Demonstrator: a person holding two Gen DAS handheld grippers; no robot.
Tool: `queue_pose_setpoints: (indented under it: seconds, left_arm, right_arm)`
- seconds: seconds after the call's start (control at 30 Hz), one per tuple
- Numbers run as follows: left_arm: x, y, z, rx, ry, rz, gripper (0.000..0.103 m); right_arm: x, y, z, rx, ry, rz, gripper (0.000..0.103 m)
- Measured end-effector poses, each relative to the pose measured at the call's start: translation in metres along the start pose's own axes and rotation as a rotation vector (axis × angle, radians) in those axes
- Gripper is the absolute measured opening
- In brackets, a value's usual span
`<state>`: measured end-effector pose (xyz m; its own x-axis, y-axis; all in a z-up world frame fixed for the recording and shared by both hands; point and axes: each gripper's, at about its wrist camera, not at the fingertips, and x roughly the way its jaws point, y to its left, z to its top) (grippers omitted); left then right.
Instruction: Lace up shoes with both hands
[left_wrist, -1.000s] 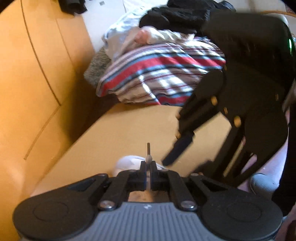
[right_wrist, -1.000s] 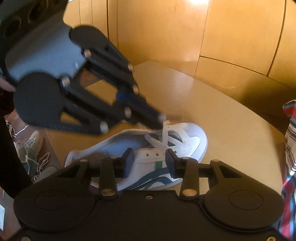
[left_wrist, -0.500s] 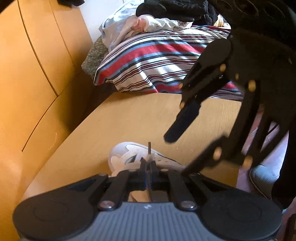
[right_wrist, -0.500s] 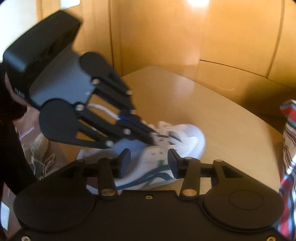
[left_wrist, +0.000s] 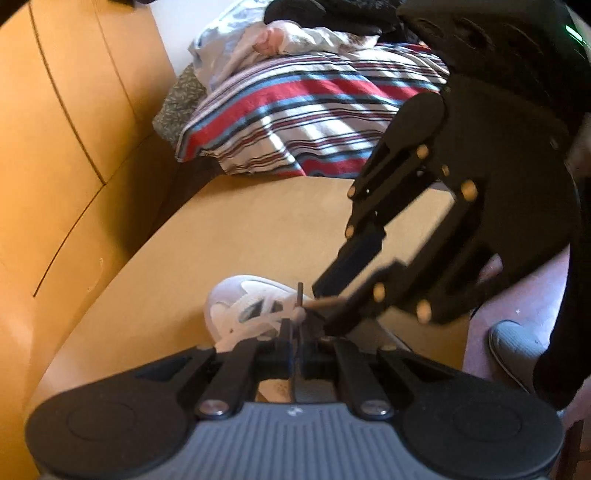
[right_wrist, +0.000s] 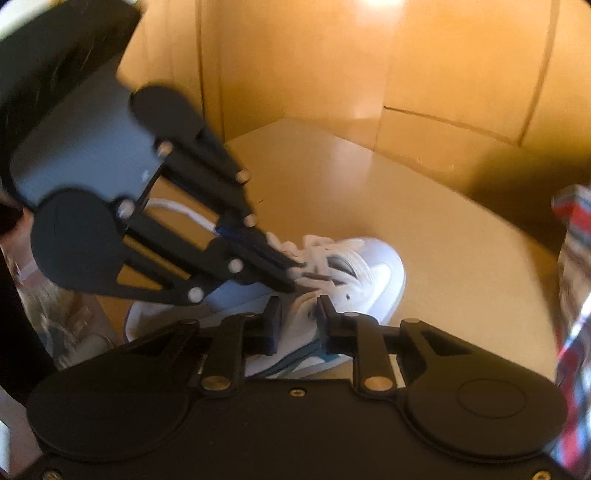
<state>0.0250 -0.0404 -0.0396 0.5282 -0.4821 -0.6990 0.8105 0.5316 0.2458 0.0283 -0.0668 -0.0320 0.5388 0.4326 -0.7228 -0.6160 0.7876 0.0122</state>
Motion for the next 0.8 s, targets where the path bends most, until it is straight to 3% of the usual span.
queue_pose_setpoints:
  seconds: [0.3, 0.4, 0.8]
  left_arm:
    - [0.01, -0.013, 0.005, 0.09, 0.079, -0.009, 0.003]
    - [0.009, -0.01, 0.008, 0.076, 0.101, -0.008, 0.003]
    - [0.022, -0.006, 0.01, 0.04, 0.175, -0.02, 0.003]
  right_arm:
    - [-0.003, -0.022, -0.011, 0.161, -0.028, 0.09, 0.019]
    - [0.007, -0.031, -0.01, 0.222, -0.038, 0.119, 0.019]
    - [0.005, -0.039, -0.015, 0.245, -0.042, 0.14, 0.019]
